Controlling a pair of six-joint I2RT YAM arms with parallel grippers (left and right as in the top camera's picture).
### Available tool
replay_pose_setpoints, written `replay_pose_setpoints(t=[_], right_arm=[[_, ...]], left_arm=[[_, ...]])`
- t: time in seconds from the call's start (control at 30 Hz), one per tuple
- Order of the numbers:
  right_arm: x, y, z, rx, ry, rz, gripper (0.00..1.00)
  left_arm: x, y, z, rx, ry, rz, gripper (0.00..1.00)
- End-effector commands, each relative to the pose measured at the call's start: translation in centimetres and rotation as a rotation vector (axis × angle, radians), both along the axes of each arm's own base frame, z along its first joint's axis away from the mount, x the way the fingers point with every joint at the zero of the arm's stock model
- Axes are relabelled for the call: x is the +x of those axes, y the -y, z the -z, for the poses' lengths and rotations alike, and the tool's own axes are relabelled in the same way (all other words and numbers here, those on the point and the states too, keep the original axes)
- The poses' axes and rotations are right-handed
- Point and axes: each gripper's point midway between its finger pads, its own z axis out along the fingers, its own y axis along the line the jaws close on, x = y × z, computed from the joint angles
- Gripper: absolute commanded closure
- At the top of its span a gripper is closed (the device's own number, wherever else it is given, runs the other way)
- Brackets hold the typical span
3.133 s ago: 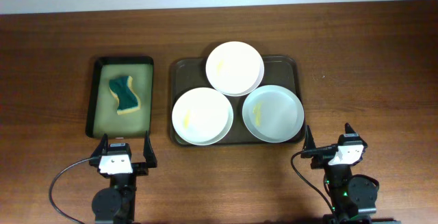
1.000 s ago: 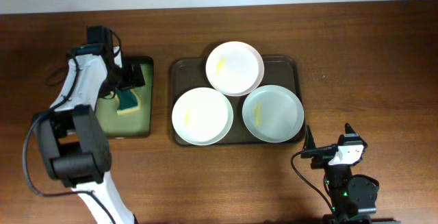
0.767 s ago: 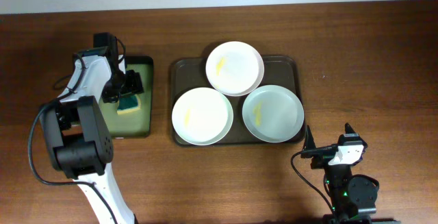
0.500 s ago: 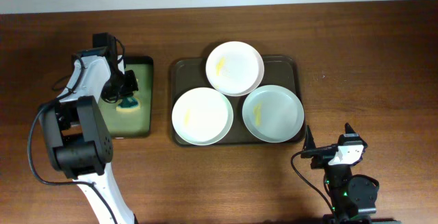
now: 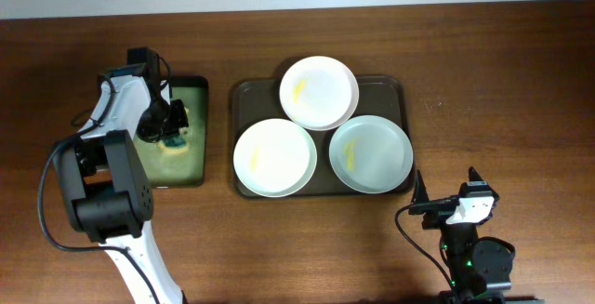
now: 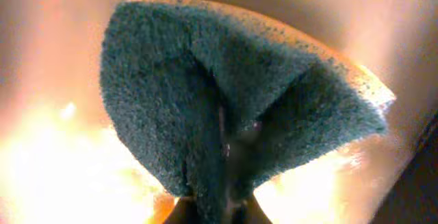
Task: Clean dirty plates on tray and stack at the side
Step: 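Lift the sponge with the left gripper out of the water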
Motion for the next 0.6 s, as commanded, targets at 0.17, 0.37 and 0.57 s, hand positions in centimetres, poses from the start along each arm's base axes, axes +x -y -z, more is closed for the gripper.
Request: replay_pose_setpoints(t=[0.17,0.37,0.57], right_arm=[[0.0,0.3,0.3,0.008,-0.006,0.016,0.02],[0.0,0.3,0.3,0.008,-0.006,0.016,0.02],[0.0,0.3,0.3,0.008,-0.006,0.016,0.02]], left_arm=[[3.2,-0.4,-8.1,0.007,0.065,-0.001,1.0],[4.1,-0.5,-15.0,0.014,0.144,-0.001,1.0],[1.2,0.1,-12.3,-0.015,0.002,-0.055,1.0]])
